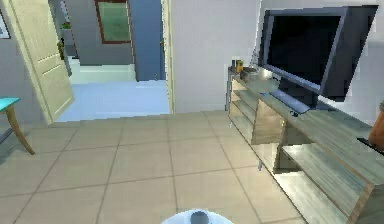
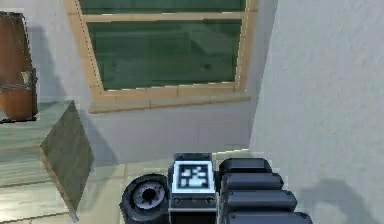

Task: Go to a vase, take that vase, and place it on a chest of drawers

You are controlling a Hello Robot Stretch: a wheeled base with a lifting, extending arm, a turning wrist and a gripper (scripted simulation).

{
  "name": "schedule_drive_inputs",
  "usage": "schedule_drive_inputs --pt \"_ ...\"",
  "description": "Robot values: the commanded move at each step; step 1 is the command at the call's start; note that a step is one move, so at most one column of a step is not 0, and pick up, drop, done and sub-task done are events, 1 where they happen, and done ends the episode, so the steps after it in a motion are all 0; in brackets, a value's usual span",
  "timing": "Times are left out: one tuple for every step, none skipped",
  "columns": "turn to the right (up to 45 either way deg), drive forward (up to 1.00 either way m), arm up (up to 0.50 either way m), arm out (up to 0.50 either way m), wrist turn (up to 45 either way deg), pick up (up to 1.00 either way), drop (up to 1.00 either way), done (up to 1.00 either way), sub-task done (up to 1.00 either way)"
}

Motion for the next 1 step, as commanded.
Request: schedule_drive_inputs --pt "-27.0 0.0 0.0 0.0 0.0 0.0 0.0 0.0 0.0"
